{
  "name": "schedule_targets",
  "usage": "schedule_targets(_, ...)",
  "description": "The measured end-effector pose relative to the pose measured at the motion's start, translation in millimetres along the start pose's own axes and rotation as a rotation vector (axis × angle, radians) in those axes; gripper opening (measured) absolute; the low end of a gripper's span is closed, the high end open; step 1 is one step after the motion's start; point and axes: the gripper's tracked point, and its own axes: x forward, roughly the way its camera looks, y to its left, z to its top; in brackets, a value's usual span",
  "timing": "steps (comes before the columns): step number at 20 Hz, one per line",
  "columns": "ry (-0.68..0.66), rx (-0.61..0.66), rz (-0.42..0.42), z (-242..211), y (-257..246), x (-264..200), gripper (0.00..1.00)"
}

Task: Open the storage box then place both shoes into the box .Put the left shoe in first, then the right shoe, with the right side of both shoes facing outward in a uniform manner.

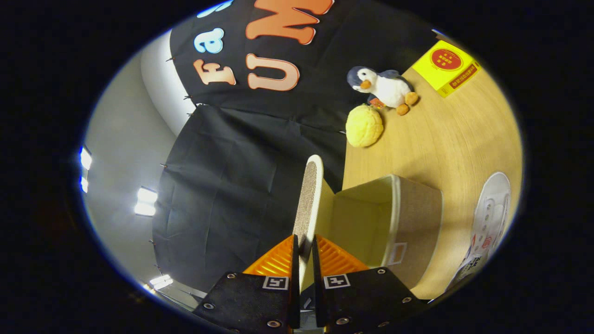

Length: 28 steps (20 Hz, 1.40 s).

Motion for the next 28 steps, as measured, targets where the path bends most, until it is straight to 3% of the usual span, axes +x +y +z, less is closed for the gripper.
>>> schedule_targets(6, 0.09, -0.156, -0.028, -13, 50, 50, 0.11)
schedule_targets(12, 0.166, -0.16, 0.027, -40, 88, 114, 0.12)
schedule_targets(18, 0.172, -0.141, -0.029, -52, 93, 175, 0.13)
schedule_targets(24, 0.12, -0.214, -0.102, -48, 81, 174, 0.74)
schedule_targets(26, 0.089, -0.255, -0.156, -35, 64, 157, 0.84)
schedule_targets(28, 0.046, -0.306, -0.222, -22, 40, 136, 0.87)
